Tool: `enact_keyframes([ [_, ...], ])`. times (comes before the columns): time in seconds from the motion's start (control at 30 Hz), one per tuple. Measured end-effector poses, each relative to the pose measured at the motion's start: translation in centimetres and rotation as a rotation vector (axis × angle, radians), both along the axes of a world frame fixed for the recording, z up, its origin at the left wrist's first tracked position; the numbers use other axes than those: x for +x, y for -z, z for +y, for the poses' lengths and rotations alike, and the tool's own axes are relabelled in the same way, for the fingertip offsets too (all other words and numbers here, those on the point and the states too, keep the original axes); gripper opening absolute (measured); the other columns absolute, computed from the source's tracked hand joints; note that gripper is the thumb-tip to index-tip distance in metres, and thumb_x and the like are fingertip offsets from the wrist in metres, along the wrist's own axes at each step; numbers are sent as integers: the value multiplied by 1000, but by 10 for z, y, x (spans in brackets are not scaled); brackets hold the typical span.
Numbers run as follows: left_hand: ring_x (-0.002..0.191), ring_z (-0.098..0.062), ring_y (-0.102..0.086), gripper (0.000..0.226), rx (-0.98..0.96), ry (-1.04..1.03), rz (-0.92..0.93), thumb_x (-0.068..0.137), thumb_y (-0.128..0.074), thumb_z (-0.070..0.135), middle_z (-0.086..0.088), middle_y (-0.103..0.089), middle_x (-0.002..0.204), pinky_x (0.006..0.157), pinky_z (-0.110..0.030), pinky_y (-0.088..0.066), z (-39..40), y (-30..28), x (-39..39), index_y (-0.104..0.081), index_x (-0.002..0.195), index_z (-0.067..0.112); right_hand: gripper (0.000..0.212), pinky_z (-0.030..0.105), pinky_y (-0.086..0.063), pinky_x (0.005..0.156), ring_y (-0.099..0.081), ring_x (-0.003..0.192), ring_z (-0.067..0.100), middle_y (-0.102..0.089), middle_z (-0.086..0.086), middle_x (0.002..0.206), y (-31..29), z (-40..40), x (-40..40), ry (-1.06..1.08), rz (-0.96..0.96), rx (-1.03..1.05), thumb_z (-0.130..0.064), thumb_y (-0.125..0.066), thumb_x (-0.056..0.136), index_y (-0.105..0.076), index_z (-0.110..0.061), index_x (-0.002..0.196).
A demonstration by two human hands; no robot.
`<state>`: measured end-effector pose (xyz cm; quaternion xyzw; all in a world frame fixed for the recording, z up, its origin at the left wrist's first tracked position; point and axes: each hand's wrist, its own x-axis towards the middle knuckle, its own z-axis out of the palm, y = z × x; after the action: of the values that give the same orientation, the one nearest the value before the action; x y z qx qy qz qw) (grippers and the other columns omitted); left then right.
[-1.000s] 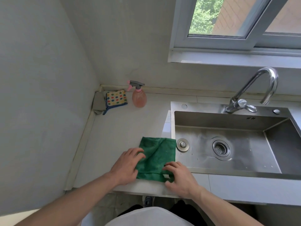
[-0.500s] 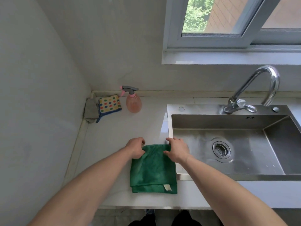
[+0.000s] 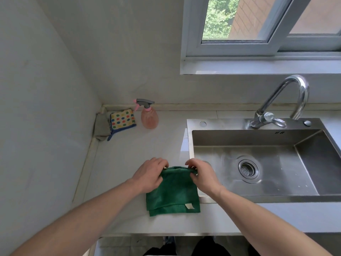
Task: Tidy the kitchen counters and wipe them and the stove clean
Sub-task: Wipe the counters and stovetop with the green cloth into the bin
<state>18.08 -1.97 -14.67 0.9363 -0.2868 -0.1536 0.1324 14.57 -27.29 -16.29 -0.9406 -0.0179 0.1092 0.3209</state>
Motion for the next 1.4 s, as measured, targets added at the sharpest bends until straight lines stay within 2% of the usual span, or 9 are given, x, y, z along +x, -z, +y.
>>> enact_keyframes([
  [0.07,108,-14,-50,48,38,13,-21,78,-64,30,9,-54,119,91,-33,-47,3,1,-14,-50,124,27,35,25,-48,84,-52,96,8,-60,-18,101,3,-6,-14,-77,-68,-53,-2,-62,86,-71,-30,105],
  [0.27,95,-19,-53,46,-6,40,-97,65,-67,-10,3,-56,101,66,-31,-50,12,20,-66,-59,98,21,21,26,-47,87,-50,102,12,-60,-14,108,10,-10,-55,-235,-151,-228,-16,-72,89,-74,-31,103],
  [0.5,102,-12,-58,39,55,-50,145,75,-56,47,12,-61,107,83,-28,-51,19,24,-93,-68,109,31,28,30,-49,89,-53,101,13,-61,-14,115,13,-2,-90,-351,43,-236,-33,-58,83,-73,-33,107],
  [0.6,102,-8,-58,35,-87,-336,211,81,-61,39,18,-55,111,86,-26,-52,18,19,-88,-64,115,33,36,25,-51,85,-58,97,6,-53,-20,113,9,4,-87,-131,159,-98,-45,-54,82,-69,-34,112],
  [0.77,124,-20,-45,62,103,-562,307,78,-65,45,2,-45,132,99,-35,-48,23,28,-78,-48,134,24,76,30,-52,93,-59,115,16,-39,-10,140,17,13,-72,8,269,-120,-44,-73,85,-37,-28,151],
  [0.9,119,-21,-47,32,108,-508,381,83,-67,39,0,-52,123,99,-33,-46,21,29,-74,-55,111,28,33,28,-49,91,-51,112,15,-50,-9,116,14,16,-64,-13,263,-198,-31,-73,83,-62,-28,114],
  [1.03,98,-19,-61,21,-116,-643,427,84,-71,26,1,-66,106,86,-31,-53,17,15,-57,-56,98,27,14,26,-49,72,-56,91,13,-62,-7,98,-5,7,-52,117,311,24,-21,-63,80,-57,-30,89],
  [1.17,92,-17,-66,29,-534,-815,532,90,-76,23,-2,-65,107,66,-24,-52,2,-28,-21,-59,112,19,11,32,-51,65,-58,76,16,-63,1,84,-48,-16,-24,322,289,357,-14,-68,83,-59,-16,89],
  [1.4,109,-29,-67,62,-956,-841,702,82,-82,8,-9,-59,124,79,-41,-62,-51,-109,51,-46,131,18,8,39,-58,79,-69,90,23,-72,7,96,-137,-59,51,539,78,608,-15,-67,91,-65,-15,98],
])
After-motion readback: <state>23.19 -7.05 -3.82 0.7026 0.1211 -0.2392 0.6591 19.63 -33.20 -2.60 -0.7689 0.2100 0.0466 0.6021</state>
